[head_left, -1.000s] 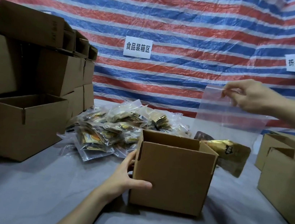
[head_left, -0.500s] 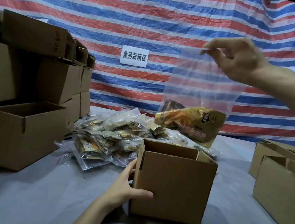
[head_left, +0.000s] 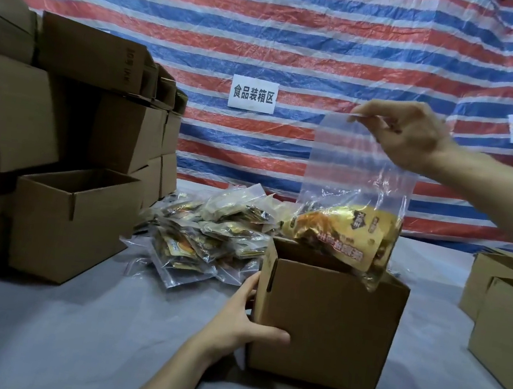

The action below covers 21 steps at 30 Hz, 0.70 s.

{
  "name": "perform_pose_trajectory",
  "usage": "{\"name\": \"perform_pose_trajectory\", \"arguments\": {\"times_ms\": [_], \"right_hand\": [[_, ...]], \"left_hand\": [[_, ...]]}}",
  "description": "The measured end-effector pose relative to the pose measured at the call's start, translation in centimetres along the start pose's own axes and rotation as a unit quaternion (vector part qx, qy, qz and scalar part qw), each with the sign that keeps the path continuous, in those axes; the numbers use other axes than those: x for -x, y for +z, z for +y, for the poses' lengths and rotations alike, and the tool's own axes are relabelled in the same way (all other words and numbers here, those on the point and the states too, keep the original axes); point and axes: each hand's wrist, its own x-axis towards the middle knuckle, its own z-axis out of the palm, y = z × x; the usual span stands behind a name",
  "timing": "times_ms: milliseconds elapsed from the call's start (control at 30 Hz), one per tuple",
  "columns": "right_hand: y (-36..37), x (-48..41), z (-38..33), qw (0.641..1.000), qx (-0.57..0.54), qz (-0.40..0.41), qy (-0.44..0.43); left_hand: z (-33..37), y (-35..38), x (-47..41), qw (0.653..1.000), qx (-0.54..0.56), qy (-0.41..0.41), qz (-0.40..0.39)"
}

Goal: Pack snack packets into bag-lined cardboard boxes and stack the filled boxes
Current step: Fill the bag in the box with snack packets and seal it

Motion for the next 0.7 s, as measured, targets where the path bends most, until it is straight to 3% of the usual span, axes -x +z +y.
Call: {"name": "perform_pose_trajectory", "arguments": {"times_ms": [467, 700], "right_hand": [[-0.4, -0.7, 0.9, 0.998, -0.037, 0.043, -0.034], [1.0, 1.2, 0.2, 0.997, -0.063, -0.015, -0.046]], "left_hand": [[0.0, -0.1, -0.2, 1.000, -0.010, -0.012, -0.009], [-0.2, 0.0, -0.2, 1.000, -0.004, -0.004, -0.009]]}}
